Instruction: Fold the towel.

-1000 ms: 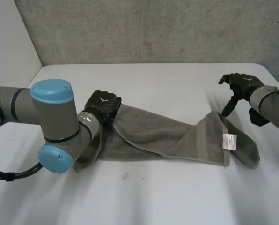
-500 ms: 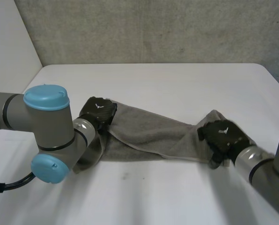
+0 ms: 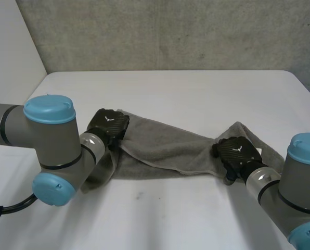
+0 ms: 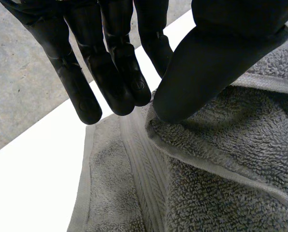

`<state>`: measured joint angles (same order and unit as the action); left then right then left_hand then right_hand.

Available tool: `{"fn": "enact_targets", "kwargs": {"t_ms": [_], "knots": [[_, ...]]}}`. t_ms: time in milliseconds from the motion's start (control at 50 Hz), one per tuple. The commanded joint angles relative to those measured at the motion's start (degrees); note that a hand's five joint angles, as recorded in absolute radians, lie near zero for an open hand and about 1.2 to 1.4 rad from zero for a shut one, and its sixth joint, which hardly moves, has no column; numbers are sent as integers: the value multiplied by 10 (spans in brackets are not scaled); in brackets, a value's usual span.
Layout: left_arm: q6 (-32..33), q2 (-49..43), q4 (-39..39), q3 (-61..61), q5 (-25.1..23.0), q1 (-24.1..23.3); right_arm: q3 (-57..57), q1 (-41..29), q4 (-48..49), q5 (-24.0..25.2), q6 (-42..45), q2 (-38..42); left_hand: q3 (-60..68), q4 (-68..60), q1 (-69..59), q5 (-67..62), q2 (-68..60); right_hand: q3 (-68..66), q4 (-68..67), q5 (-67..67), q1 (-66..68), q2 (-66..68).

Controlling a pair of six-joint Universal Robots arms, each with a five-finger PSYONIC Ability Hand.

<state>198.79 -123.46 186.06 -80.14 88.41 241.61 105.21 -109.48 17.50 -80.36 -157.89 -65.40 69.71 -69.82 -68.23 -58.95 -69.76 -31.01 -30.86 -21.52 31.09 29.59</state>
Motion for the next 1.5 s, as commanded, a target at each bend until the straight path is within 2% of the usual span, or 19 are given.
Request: {"fn": "enact_targets", "kwargs": {"t_ms": [20,220,260,300,320,420,460,640,660,680,720,740,760,840,940,1080,1180,1320,1500], "knots": [[0,1,0,-5,-1,0,-18,-7,0,-8,0,23,103,-102,-118,-110,-102,-16,-18,-11,15,30],[1,1,0,-5,0,0,-44,-11,2,-17,0,41,103,-102,-118,-110,-102,-34,-36,-29,34,49],[0,1,0,-5,0,0,-47,-11,3,-18,0,43,103,-102,-118,-110,-102,-92,-93,-87,91,106],[0,1,0,-5,0,0,-54,-11,3,-24,-1,46,103,-102,-118,-110,-102,-204,-206,-199,203,218],[0,1,0,-8,0,0,-55,-11,3,-24,-1,46,103,-102,-118,-110,-102,-205,-206,-199,204,219],[0,1,0,-11,0,-1,-69,-10,4,-60,-1,48,103,-102,-118,-110,-102,-460,-461,-454,459,474],[0,1,0,-17,-1,-3,-70,-10,5,-65,-1,48,103,-102,-118,-110,-102,-490,-491,-484,489,504],[-5,16,-1,-34,0,-17,-71,-3,8,-68,0,38,103,-102,-118,-110,-102,-490,-491,-485,489,504],[-14,22,-1,-41,0,-17,-70,-3,5,-68,0,32,38,-37,-53,-46,-38,-490,-491,-485,489,504],[-14,23,-1,-41,0,-17,-68,-3,3,-68,1,20,38,-36,-52,-45,-37,-490,-491,-485,489,504],[-44,36,-1,-55,0,-17,-62,-3,2,-66,1,5,-178,179,164,171,179,-490,-491,-485,489,504],[-44,36,-1,-55,0,-17,-57,-2,2,-66,2,-13,-179,181,165,172,180,-490,-491,-485,489,504],[-62,43,-2,-63,-1,-18,-57,-2,2,-66,2,-13,-236,237,221,229,237,-490,-491,-485,489,504],[-111,52,-1,-74,-3,-21,-39,-3,2,-65,3,-59,-250,251,235,242,251,-490,-491,-485,489,504],[-140,49,1,-74,-3,-26,-28,-3,-4,-65,3,-87,-252,253,237,244,252,-490,-491,-485,489,504],[-143,38,5,-74,-3,-29,-28,-2,-44,-63,1,-110,-252,253,237,244,252,-490,-491,-485,489,504],[-145,26,45,-71,0,-30,-30,-2,-74,-58,2,-136,-247,248,232,239,247,-490,-491,-485,489,504],[-143,14,107,-64,1,-33,-40,23,-139,-27,2,-200,-220,221,205,212,220,-490,-491,-485,489,504],[-142,-6,118,-56,2,-37,-61,66,-184,21,0,-291,-205,206,190,197,205,-490,-491,-485,489,504]]}}
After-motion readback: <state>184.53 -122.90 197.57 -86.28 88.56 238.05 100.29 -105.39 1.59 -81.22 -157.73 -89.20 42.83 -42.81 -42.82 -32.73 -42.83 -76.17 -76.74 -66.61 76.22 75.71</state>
